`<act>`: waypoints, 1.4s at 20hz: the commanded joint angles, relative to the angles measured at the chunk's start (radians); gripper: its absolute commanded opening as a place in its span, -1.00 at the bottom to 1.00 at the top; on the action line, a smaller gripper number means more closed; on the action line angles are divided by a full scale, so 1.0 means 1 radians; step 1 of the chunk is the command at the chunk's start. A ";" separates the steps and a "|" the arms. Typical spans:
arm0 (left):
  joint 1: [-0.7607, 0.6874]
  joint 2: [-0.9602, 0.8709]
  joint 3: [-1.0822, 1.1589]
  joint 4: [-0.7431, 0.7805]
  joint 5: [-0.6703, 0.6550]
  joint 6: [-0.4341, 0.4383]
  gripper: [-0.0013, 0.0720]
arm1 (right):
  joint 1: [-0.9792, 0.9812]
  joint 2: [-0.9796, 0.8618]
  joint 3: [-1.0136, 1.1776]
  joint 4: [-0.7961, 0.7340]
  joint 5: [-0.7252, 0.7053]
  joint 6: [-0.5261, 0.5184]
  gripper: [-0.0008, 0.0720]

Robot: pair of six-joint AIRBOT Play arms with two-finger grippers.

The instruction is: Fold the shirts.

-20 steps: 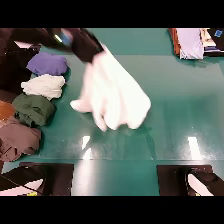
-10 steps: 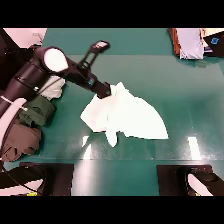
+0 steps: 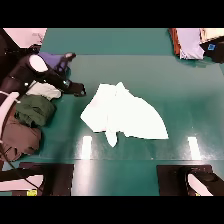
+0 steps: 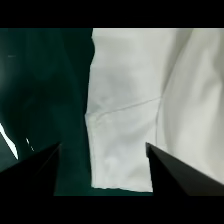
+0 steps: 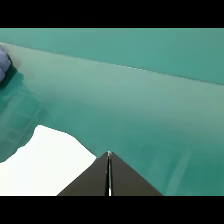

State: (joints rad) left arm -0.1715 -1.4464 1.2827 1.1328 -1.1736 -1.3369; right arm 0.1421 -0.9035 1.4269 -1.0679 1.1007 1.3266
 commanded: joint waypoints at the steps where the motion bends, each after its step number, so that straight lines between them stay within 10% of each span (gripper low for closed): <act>1: 0.024 -0.117 -0.047 -0.097 0.031 0.040 0.69 | 0.000 -0.001 0.000 0.003 0.019 0.000 -0.94; 13: 0.023 -0.222 -0.049 -0.243 -0.026 0.114 0.68 | 0.000 -0.091 0.000 0.003 0.101 0.010 -0.94; 15: 0.024 -0.221 -0.048 -0.247 -0.014 0.114 -0.78 | -0.001 -0.100 -0.002 0.002 0.109 0.032 -0.94; 23: 0.025 -0.045 0.179 -0.041 -0.025 0.111 -0.90 | -0.005 -0.089 -0.056 -0.142 0.389 0.035 -0.94; 28: 0.024 0.077 0.275 -0.022 -0.023 0.111 -0.90 | -0.005 -0.049 -0.377 -0.162 0.274 0.035 -0.94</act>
State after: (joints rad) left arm -0.1471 -1.4315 1.5078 1.0824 -1.2007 -1.2247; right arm 0.1375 -0.9668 1.2030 -1.2060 1.4239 1.3598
